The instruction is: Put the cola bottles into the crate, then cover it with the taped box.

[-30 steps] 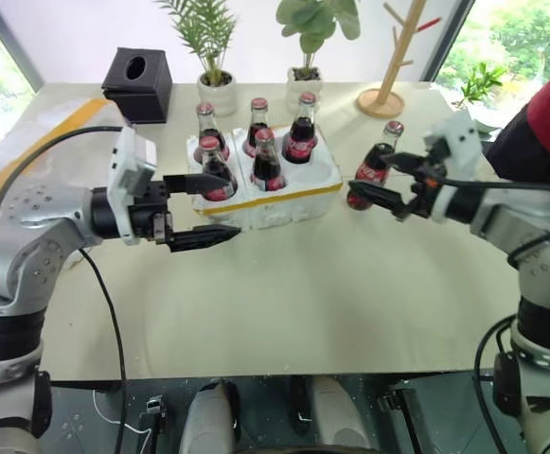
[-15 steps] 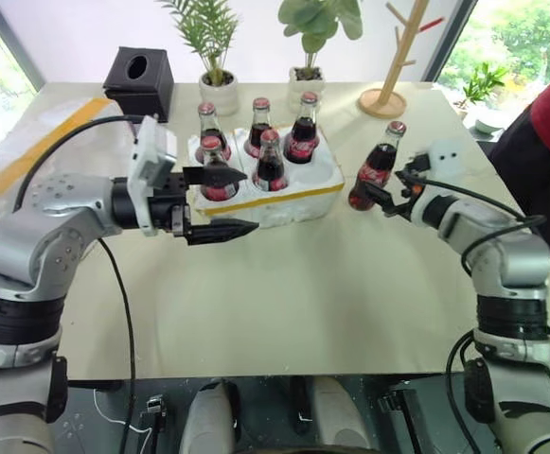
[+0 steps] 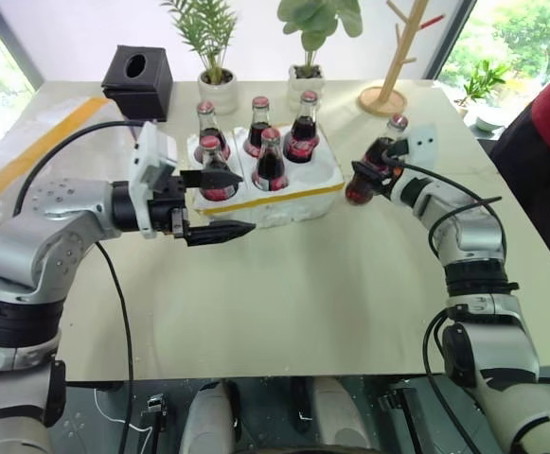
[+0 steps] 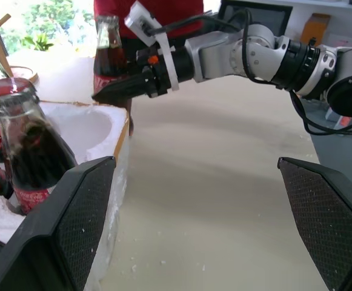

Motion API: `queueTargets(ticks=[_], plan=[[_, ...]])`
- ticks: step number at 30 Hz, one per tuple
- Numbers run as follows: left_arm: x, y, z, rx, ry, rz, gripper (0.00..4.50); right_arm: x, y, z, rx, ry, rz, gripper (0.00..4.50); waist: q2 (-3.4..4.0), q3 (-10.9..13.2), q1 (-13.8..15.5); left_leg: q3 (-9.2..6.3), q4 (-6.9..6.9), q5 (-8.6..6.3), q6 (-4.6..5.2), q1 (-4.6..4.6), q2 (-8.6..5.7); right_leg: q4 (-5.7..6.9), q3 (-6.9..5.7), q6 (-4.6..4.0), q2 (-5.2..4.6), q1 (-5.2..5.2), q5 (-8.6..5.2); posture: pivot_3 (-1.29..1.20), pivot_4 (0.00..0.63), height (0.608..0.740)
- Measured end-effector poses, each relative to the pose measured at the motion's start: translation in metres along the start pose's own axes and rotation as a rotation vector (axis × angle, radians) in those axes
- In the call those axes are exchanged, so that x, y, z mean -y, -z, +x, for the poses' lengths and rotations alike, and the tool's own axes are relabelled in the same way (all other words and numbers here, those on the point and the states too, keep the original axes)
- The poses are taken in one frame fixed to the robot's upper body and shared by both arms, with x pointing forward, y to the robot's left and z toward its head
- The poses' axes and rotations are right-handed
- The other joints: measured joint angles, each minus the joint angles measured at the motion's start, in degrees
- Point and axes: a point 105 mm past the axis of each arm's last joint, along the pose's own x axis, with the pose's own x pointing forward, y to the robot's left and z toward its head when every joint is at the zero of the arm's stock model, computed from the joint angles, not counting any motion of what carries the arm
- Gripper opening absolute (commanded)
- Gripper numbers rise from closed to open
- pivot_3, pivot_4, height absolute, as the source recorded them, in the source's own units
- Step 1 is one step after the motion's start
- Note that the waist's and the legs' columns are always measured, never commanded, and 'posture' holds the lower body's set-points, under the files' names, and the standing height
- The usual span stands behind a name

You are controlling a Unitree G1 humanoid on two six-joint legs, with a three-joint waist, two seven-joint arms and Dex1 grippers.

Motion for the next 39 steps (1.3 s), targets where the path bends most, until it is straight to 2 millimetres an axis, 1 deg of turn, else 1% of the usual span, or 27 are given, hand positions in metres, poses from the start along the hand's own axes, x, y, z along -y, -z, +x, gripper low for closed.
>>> queueTargets(ticks=[3,4,6,7,8,10,12,17,21,24,26,28,30,33,35,36,38,39], plan=[[-0.001,0.002,-0.003,0.0,-0.019,-0.006,4.5,-0.006,-0.043,-0.004,0.142,-0.058,0.01,2.65,0.05,0.0,-0.1,0.0,-0.01,0.0,-0.01,0.01,0.02,0.02,0.0,0.0,0.03,-0.02,0.0,0.0,0.15,0.74],[-0.002,0.001,-0.004,0.002,-0.025,-0.005,4.5,-0.011,-0.058,-0.006,0.184,-0.092,0.021,2.65,0.05,0.0,-0.1,0.0,-0.01,0.0,-0.01,0.01,0.04,0.02,-0.01,0.0,0.04,-0.02,0.0,0.0,0.15,0.74],[-0.002,0.0,-0.005,0.005,-0.031,-0.003,4.5,-0.023,-0.083,-0.01,0.242,-0.168,0.05,2.65,0.05,0.0,-0.1,0.0,-0.01,0.0,-0.01,0.03,0.05,0.02,-0.01,-0.01,0.05,0.0,0.0,0.0,0.15,0.74],[-0.002,0.0,-0.005,0.005,-0.032,-0.001,4.5,-0.032,-0.093,-0.013,0.257,-0.218,0.066,2.65,0.05,0.0,-0.1,0.0,-0.01,0.0,-0.01,0.04,0.05,0.02,-0.01,-0.01,0.05,0.02,0.0,0.0,0.15,0.74],[-0.002,0.001,-0.005,0.005,-0.033,-0.001,4.5,-0.04,-0.097,-0.014,0.259,-0.257,0.077,2.65,0.04,0.0,0.0,0.0,-0.01,0.0,0.0,0.05,0.05,0.02,-0.01,-0.01,0.04,0.04,0.0,0.0,0.15,0.74],[-0.002,0.001,-0.005,0.004,-0.037,-0.001,4.5,-0.052,-0.096,-0.013,0.235,-0.31,0.096,2.65,0.04,0.0,0.1,0.0,0.0,0.0,0.0,0.05,0.04,0.01,-0.02,-0.01,0.01,0.06,0.0,0.0,0.15,0.74],[-0.002,0.001,-0.005,0.004,-0.042,0.0,4.5,-0.061,-0.087,-0.009,0.188,-0.334,0.103,2.65,0.04,0.0,0.1,0.02,0.01,0.0,0.0,0.05,0.01,0.01,-0.02,-0.01,-0.01,0.05,0.0,0.0,0.15,0.74],[-0.003,0.001,-0.005,0.005,-0.046,0.001,4.5,-0.08,-0.053,0.003,0.056,-0.365,0.058,2.65,0.04,0.0,0.2,0.01,0.0,0.0,0.0,0.03,0.0,0.0,-0.02,-0.01,-0.02,0.03,0.0,0.0,0.15,0.74],[-0.003,0.001,-0.005,0.004,-0.048,0.003,4.5,-0.085,-0.033,0.012,-0.009,-0.362,-0.053,2.65,0.02,0.0,0.1,0.01,0.0,0.0,0.0,0.03,0.0,0.0,-0.03,-0.01,-0.01,0.04,0.0,0.0,0.15,0.74],[-0.003,0.0,-0.006,0.001,-0.049,0.005,4.5,-0.089,0.0,0.022,-0.118,-0.362,-0.137,2.65,0.02,0.0,-0.2,0.01,0.0,0.0,0.0,0.04,0.01,0.01,-0.02,-0.01,0.02,0.03,0.0,0.0,0.15,0.74],[-0.003,0.0,-0.008,-0.006,-0.053,0.011,4.5,-0.088,0.012,0.027,-0.157,-0.348,-0.158,2.65,0.02,0.0,-0.1,0.01,-0.01,0.0,0.0,0.04,0.02,0.01,-0.02,-0.01,0.03,0.02,0.0,0.0,0.15,0.74],[-0.004,0.001,-0.012,-0.02,-0.067,0.013,4.5,-0.088,0.008,0.034,-0.159,-0.344,-0.195,3.69,-0.02,0.0,-0.2,0.01,0.0,0.0,0.0,0.07,0.03,0.0,-0.01,-0.01,0.02,0.05,0.0,0.0,0.15,0.74],[-0.004,0.002,-0.017,-0.041,-0.082,0.014,4.5,-0.086,0.008,0.037,-0.158,-0.335,-0.203,4.46,-0.05,0.0,-0.4,0.03,0.02,0.0,0.0,0.1,0.03,0.01,-0.01,-0.01,0.01,0.07,0.0,0.0,0.15,0.74],[-0.005,-0.003,-0.033,-0.067,-0.126,0.037,4.5,-0.084,0.006,0.036,-0.163,-0.341,-0.19,4.46,-0.04,0.0,-0.5,0.02,0.01,0.0,0.0,0.1,0.04,0.02,-0.01,-0.02,0.01,0.07,0.0,0.0,0.15,0.74],[-0.003,-0.008,-0.046,-0.085,-0.15,0.035,4.5,-0.087,-0.001,0.03,-0.168,-0.379,-0.161,4.46,-0.02,0.0,-0.5,0.02,0.0,0.0,0.0,0.03,0.05,0.03,-0.02,-0.02,0.01,-0.01,0.0,0.0,0.15,0.74],[-0.001,-0.01,-0.057,-0.114,-0.168,0.027,4.5,-0.086,-0.008,0.023,-0.163,-0.404,-0.141,4.46,-0.02,0.0,-0.4,0.02,-0.02,0.0,0.0,-0.03,0.07,0.03,-0.02,-0.02,0.01,-0.07,0.0,0.0,0.15,0.74],[0.0,-0.023,-0.078,-0.135,-0.225,0.041,4.5,-0.07,-0.031,0.006,-0.137,-0.405,-0.12,4.46,0.0,0.0,-0.1,0.03,-0.04,-0.01,0.0,-0.04,0.06,-0.03,-0.04,-0.01,-0.02,-0.07,-0.01,0.0,0.15,0.74],[0.002,-0.029,-0.086,-0.14,-0.241,0.045,4.5,-0.067,-0.041,-0.002,-0.124,-0.415,-0.119,4.46,-0.01,0.0,0.1,0.03,-0.04,-0.01,0.01,-0.05,0.06,-0.05,-0.08,-0.02,-0.03,-0.07,-0.02,0.0,0.15,0.74]])
